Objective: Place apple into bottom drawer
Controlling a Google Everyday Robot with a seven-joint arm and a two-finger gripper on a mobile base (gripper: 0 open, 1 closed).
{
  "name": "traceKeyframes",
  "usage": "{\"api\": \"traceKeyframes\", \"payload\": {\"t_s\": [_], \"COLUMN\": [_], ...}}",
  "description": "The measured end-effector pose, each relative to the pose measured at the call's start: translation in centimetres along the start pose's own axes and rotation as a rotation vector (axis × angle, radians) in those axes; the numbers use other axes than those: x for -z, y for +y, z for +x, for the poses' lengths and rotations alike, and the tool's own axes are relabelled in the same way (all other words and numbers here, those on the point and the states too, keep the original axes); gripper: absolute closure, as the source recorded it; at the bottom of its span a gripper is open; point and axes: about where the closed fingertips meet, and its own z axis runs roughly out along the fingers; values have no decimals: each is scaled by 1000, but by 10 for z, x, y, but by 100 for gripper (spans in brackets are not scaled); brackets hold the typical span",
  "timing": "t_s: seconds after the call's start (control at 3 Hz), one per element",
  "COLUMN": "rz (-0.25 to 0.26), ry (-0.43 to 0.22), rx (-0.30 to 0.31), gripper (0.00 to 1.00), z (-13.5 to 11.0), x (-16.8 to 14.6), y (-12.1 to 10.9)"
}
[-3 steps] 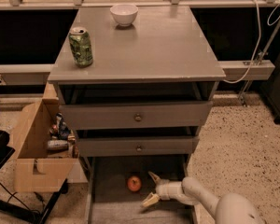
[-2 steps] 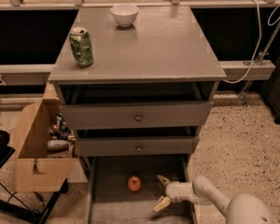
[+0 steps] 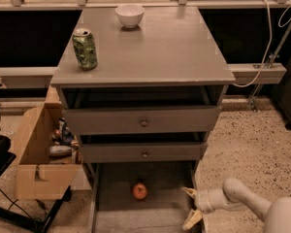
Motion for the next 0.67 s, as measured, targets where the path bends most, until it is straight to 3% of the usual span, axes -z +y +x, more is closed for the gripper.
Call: {"api": "traceKeyframes", "payload": {"t_s": [0.33,0.67], "rz": [64,246], "ry": [42,2], "rx": [39,74], "gripper": [0,0], "z": [-25,-86], "x": [67,142], "y": [18,35]}}
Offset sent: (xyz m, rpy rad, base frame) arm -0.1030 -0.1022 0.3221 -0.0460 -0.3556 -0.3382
